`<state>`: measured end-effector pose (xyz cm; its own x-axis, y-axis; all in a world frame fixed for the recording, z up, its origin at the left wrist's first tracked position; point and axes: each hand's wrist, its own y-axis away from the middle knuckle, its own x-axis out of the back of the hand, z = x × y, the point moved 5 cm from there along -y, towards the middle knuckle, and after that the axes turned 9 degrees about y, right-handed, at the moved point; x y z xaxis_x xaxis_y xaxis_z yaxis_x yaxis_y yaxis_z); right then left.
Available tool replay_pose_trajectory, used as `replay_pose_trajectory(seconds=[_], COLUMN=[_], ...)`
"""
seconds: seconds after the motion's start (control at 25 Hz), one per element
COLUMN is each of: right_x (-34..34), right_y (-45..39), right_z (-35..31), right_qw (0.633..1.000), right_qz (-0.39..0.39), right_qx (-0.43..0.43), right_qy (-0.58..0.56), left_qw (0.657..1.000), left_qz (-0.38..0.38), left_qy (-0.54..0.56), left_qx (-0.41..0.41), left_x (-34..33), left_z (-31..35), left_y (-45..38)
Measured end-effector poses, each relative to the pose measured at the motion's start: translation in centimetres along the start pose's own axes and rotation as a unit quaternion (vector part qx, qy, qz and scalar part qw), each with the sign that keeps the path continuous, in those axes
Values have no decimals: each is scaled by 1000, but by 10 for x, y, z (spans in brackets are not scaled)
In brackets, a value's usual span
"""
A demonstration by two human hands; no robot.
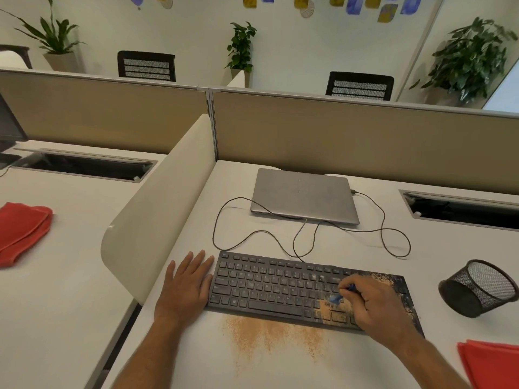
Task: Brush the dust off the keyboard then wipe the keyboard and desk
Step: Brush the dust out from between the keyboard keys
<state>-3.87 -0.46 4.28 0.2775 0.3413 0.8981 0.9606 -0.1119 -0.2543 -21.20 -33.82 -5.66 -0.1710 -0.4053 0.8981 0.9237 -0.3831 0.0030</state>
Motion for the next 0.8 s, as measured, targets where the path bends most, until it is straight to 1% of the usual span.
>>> replay_pose_trajectory(seconds=[0.12, 0.24, 0.28, 0.44, 0.6, 0.76, 0.8], right_x=[-6, 0, 0, -10, -1, -10, -10], right_y=[-1, -5, -6, -1, -3, 2, 2], right_z=[-5, -6, -6, -11, -7, -12, -12], right_qw=[1000, 999, 999, 999, 999, 998, 998], right_qz=[-2, 35, 36, -17, 18, -15, -17], right_qx=[21, 10, 11, 41, 25, 64, 63], right_qy=[5, -25, -28, -11, -33, -10, -15], left_qw=[1000, 1000, 1000, 1000, 1000, 1000, 1000], left_qz=[1, 3, 3, 2, 1, 0, 0], left_qy=[0, 4, 4, 2, -2, -5, -4], left_qx=[0, 1, 0, -1, -1, 0, 0], left_x=[0, 0, -1, -1, -1, -1, -1], left_z=[0, -1, -1, -1, -1, -1, -1], left_y=[0, -1, -1, 0, -1, 0, 0])
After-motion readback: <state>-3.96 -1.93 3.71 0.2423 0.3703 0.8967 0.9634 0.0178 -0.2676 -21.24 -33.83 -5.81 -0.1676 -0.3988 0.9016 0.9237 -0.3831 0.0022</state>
